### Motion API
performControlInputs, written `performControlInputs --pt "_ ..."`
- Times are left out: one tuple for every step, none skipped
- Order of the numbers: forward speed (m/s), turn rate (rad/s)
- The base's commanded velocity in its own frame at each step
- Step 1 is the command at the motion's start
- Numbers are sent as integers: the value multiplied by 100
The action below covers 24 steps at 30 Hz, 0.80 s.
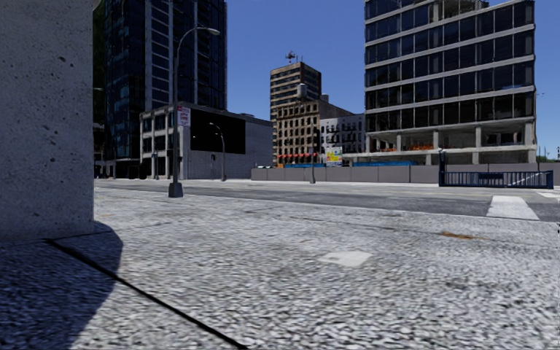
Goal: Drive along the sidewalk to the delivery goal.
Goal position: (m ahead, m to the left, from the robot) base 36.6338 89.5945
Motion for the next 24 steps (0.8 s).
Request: performControlInputs --pt "200 38" --pt "200 38" --pt "200 38" --pt "200 38" --pt "200 38" --pt "200 38" --pt "200 38" --pt "200 38" --pt "200 38" --pt "200 38" --pt "200 38" --pt "200 38" --pt "200 38" --pt "200 38" --pt "200 38" --pt "200 38" --pt "200 38" --pt "200 38" --pt "200 38" --pt "200 38" --pt "200 38" --pt "200 38" --pt "200 38" --pt "200 38"
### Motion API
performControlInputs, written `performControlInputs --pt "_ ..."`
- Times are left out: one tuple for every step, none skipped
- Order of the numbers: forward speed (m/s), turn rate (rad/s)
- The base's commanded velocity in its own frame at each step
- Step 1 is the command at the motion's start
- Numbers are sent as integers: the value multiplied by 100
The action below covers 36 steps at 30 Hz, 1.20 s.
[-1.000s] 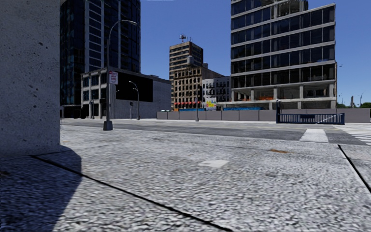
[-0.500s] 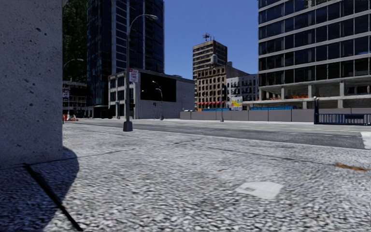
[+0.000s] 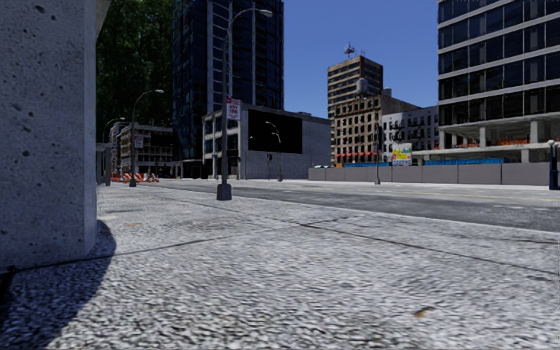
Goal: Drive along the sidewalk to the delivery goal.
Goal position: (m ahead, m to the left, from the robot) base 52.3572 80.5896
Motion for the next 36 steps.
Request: performControlInputs --pt "200 38" --pt "200 38" --pt "200 38" --pt "200 38" --pt "200 38" --pt "200 38" --pt "200 38" --pt "200 38" --pt "200 38" --pt "200 38" --pt "200 38" --pt "200 38" --pt "200 38" --pt "200 38" --pt "200 38" --pt "200 38" --pt "200 38" --pt "200 38" --pt "200 38" --pt "200 38" --pt "200 38" --pt "200 38" --pt "200 38" --pt "200 38" --pt "200 38" --pt "200 38" --pt "200 38" --pt "200 38" --pt "200 38" --pt "200 38" --pt "200 38" --pt "200 38" --pt "200 38" --pt "200 38" --pt "200 38" --pt "200 38"
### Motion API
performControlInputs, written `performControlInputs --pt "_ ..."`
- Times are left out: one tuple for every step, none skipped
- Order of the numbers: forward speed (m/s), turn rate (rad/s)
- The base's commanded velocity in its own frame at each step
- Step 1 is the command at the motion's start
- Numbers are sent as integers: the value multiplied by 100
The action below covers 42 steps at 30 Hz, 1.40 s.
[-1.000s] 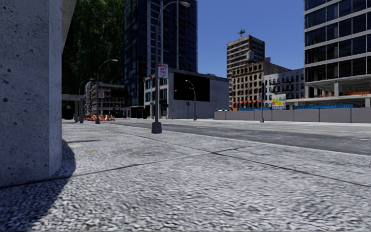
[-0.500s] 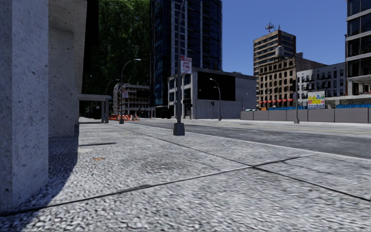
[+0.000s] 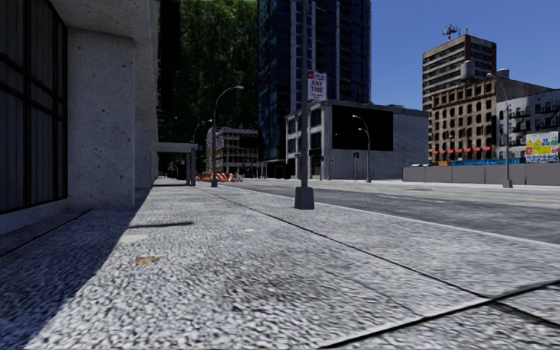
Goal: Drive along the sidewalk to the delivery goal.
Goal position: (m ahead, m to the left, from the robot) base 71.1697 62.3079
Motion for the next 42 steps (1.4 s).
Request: performControlInputs --pt "200 38" --pt "200 38" --pt "200 38" --pt "200 38" --pt "200 38" --pt "200 38" --pt "200 38" --pt "200 38" --pt "200 38" --pt "200 38" --pt "200 38" --pt "200 38" --pt "200 38" --pt "200 38" --pt "200 38" --pt "200 38" --pt "200 38" --pt "200 38" --pt "200 38" --pt "200 38" --pt "200 38" --pt "200 38" --pt "200 38" --pt "200 38" --pt "200 38" --pt "200 38" --pt "200 38" --pt "200 38" --pt "200 38" --pt "200 38" --pt "200 38" --pt "200 38" --pt "200 38" --pt "200 38" --pt "200 38" --pt "200 38" --pt "200 38" --pt "200 38" --pt "200 38" --pt "200 38" --pt "200 38" --pt "200 38"
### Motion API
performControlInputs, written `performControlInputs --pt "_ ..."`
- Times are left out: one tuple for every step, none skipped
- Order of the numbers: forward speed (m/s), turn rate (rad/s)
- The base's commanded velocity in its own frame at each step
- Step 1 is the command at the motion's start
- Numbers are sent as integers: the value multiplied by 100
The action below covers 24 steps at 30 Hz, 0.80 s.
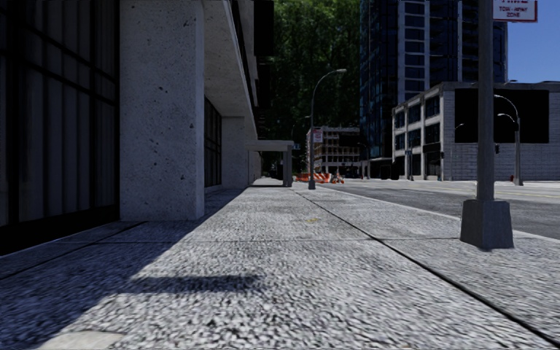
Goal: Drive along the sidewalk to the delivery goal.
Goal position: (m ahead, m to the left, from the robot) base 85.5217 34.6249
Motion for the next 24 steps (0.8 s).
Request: performControlInputs --pt "200 38" --pt "200 38" --pt "200 0" --pt "200 0" --pt "200 0" --pt "200 0" --pt "200 0" --pt "200 0" --pt "200 0" --pt "200 0" --pt "200 0" --pt "200 0" --pt "200 0" --pt "200 0" --pt "200 0" --pt "200 0" --pt "200 0" --pt "200 0" --pt "200 0" --pt "200 0" --pt "200 0" --pt "200 0" --pt "200 0" --pt "200 0"
